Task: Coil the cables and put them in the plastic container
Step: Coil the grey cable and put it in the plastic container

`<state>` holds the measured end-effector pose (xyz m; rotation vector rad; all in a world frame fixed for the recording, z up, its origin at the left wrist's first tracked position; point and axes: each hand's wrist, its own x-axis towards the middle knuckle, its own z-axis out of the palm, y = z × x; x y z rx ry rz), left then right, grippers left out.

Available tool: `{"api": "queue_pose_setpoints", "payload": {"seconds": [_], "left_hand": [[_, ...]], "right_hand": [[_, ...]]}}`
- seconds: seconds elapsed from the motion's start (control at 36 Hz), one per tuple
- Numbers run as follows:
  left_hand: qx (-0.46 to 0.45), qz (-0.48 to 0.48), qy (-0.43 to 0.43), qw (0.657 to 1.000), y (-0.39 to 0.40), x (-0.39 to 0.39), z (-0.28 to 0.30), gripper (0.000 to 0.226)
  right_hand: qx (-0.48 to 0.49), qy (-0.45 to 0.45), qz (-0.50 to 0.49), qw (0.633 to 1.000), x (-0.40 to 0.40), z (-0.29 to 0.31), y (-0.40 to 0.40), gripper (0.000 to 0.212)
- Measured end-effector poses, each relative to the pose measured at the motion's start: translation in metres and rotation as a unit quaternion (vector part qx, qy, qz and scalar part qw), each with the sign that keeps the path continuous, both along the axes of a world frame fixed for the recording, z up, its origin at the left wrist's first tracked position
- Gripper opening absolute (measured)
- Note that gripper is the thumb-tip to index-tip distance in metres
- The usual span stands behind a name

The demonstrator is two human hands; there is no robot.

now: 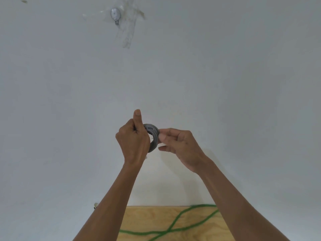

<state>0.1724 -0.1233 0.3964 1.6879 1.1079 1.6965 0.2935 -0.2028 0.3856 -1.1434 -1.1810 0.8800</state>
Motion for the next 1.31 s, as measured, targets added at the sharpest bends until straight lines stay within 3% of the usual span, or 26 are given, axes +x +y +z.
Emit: {"api": "queue_pose_setpoints", "payload": {"seconds": [0.08,0.22,0.39,0.5,0.67,0.92,0.97,1.08,1.19,1.31], "left_hand": [[-0.017,-0.007,0.004,1.0,0.0,0.001,0.001,0.064],[-0.018,-0.016,0.022,0.999,-0.006,0.007,0.001,0.065],[-0.004,-0.009,0.053,0.999,-0.002,0.007,0.002,0.066],[-0.047,-0.019,0.034,0.998,-0.002,0.006,0.0,0.068],[-0.063,-0.003,0.003,0.998,-0.002,0.006,-0.007,0.067],[-0.126,0.0,-0.048,0.991,0.001,0.002,-0.012,0.068],[-0.133,0.0,-0.052,0.99,0.002,0.001,-0.011,0.068],[-0.145,0.002,-0.051,0.988,0.002,-0.002,-0.01,0.068],[-0.168,-0.017,-0.035,0.985,0.003,-0.004,-0.008,0.068],[-0.178,-0.047,-0.025,0.983,0.007,-0.007,-0.012,0.067]], "right_hand": [[0.009,-0.082,-0.039,0.996,-0.008,0.001,-0.001,0.029],[0.012,-0.154,-0.14,0.978,-0.023,-0.002,0.007,0.019],[0.0,-0.047,-0.109,0.993,-0.024,0.001,0.003,0.021],[-0.021,0.018,-0.125,0.992,-0.026,-0.004,0.006,0.025],[-0.041,-0.025,-0.174,0.984,-0.028,-0.008,0.013,0.024],[-0.041,0.153,-0.101,0.982,-0.037,-0.014,0.017,0.026],[-0.048,0.139,-0.09,0.985,-0.037,-0.016,0.018,0.026],[-0.042,0.024,-0.102,0.994,-0.035,-0.02,0.021,0.021],[-0.057,0.061,-0.071,0.994,-0.03,-0.019,0.019,0.019],[-0.079,0.144,-0.008,0.986,-0.027,-0.026,0.018,0.031]]}}
